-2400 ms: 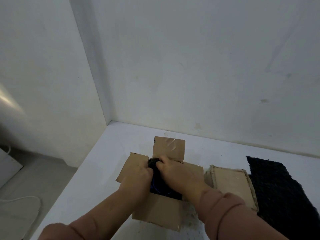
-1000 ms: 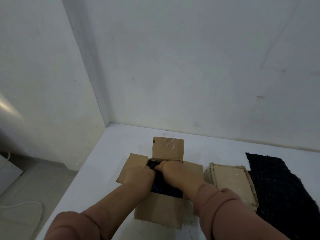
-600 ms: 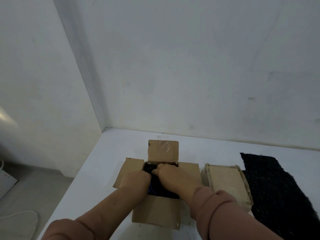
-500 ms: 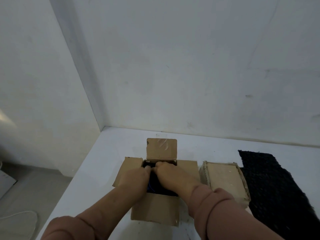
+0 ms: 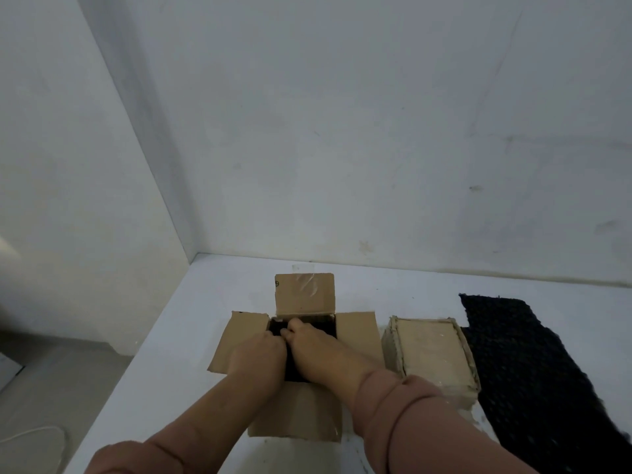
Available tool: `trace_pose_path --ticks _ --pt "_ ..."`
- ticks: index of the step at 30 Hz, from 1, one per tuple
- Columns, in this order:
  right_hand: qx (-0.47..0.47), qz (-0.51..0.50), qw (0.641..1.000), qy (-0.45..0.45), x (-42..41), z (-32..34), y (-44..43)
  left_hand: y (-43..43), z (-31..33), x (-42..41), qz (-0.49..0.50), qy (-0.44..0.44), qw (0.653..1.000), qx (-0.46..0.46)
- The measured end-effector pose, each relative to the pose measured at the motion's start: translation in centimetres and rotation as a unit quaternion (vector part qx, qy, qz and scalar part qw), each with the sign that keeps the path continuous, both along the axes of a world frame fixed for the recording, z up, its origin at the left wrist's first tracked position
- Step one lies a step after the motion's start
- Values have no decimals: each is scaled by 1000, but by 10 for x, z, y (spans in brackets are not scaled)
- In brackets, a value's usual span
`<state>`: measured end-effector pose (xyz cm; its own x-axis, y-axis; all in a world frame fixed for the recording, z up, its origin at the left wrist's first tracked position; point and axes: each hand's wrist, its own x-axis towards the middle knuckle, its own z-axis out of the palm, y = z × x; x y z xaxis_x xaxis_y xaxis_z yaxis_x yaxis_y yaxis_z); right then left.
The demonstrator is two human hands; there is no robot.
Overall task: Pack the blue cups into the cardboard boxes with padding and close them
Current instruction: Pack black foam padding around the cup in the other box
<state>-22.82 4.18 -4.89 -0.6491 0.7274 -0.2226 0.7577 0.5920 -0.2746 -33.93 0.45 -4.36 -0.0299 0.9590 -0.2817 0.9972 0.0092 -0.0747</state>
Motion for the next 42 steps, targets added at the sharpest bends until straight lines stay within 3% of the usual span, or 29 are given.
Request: trace_pose_path --ticks 4,7,9,11,13,14,18,21,23,26,30,33,34,36,39,40,42 --pt "-8 -41 998 49 16 20 -4 2 6 3 22 -67 997 20" --pt "23 -129 975 181 60 44 -8 4 23 26 28 -136 989 58" --pt "93 -215 930 283 108 51 -11 5 33 54 10 -202 977 74" --pt "158 -332 859 357 164 50 -17 5 41 89 -32 -259 962 75" --pt "137 -467 803 345 220 45 -27 -1 43 128 -76 -310 945 75" --pt "109 -514 792 310 246 39 -32 -5 43 147 -94 -333 936 68" --pt "-32 -549 830 94 326 -1 -55 -27 33 226 -156 -392 907 4" --pt "-102 -504 858 -8 349 -25 -76 -38 15 274 -120 -436 886 -105" --pt "-127 -472 872 -27 353 -33 -84 -39 4 300 4 -495 840 -220" --pt "-128 -444 886 -30 357 -40 -89 -27 -3 326 260 -558 725 -308" --pt "-122 -431 894 -15 364 -44 -88 -9 -15 347 366 -573 684 -263" --pt "-124 -424 897 -4 370 -46 -87 -7 -18 355 367 -622 637 -270" --pt "-121 -423 898 0 371 -47 -87 -7 -21 358 355 -634 633 -266" --pt "-113 -425 898 11 372 -49 -87 -6 -31 362 311 -644 661 -229" --pt "-110 -430 896 26 373 -52 -87 -2 -40 367 213 -558 784 -169" --pt "-113 -430 895 32 374 -52 -87 -1 -42 368 188 -532 810 -158" --pt "-115 -441 888 58 376 -52 -88 -2 -38 370 158 -522 827 -140"
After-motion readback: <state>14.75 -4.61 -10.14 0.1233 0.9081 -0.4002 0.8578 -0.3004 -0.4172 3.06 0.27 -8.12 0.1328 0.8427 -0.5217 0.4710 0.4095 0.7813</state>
